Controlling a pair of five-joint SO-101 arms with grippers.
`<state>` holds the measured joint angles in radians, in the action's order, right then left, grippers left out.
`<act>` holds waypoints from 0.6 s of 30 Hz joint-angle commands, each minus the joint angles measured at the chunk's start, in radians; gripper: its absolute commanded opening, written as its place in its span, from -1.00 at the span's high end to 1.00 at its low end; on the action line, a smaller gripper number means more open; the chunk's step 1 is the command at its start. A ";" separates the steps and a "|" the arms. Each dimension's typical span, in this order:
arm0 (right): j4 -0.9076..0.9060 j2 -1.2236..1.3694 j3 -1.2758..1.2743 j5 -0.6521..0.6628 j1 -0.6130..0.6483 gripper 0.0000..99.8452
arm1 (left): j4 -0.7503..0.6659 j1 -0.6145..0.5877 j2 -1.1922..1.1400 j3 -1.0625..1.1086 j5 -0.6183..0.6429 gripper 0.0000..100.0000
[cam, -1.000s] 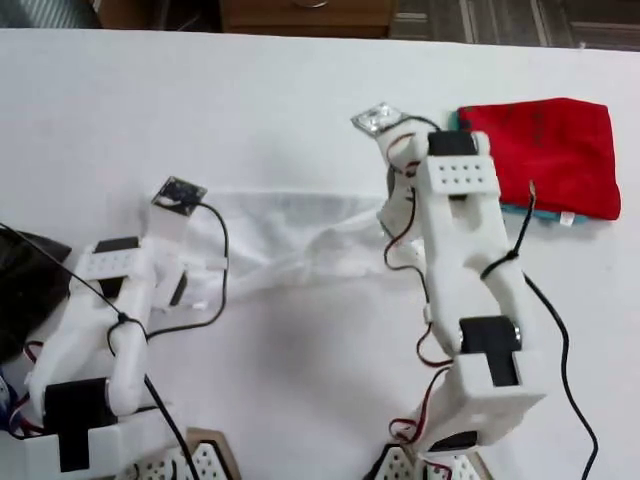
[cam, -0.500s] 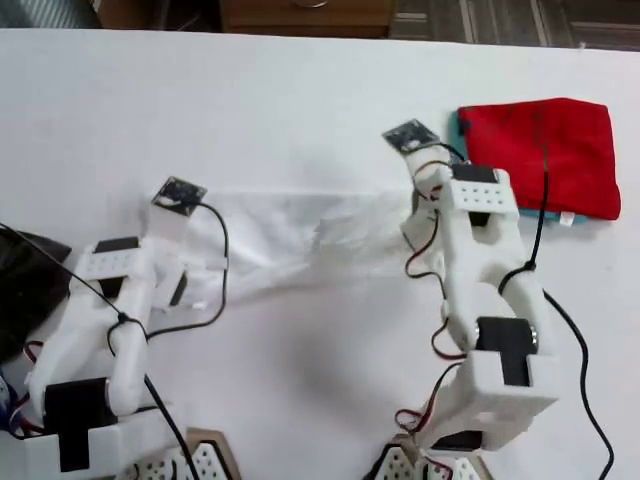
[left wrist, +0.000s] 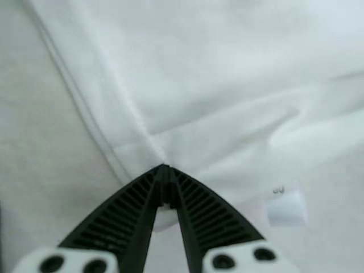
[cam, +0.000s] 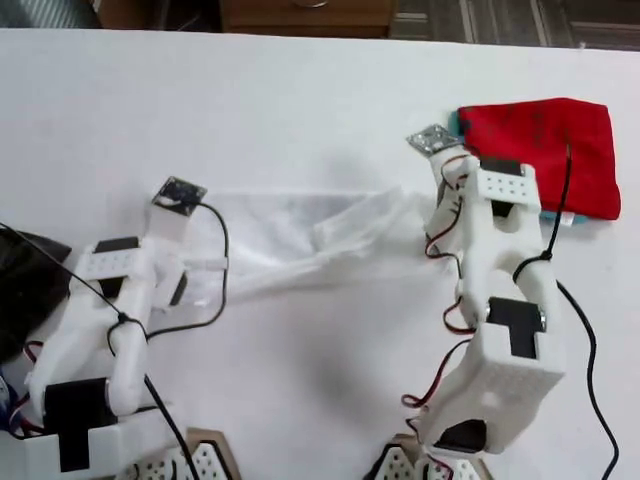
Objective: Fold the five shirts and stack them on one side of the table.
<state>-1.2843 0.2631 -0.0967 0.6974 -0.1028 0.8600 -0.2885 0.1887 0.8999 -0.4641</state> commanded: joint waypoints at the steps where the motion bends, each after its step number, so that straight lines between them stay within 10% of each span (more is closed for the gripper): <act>1: -0.071 -0.140 0.069 0.002 -0.002 0.96 | -0.011 0.006 0.014 -0.004 -0.005 0.94; 18: 0.007 -0.025 0.037 -0.124 0.329 0.96 | -0.011 0.006 0.014 -0.004 -0.005 0.94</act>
<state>-1.2996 0.2156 -0.0706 0.5823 0.2056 0.8600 -0.2885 0.1887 0.8999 -0.4641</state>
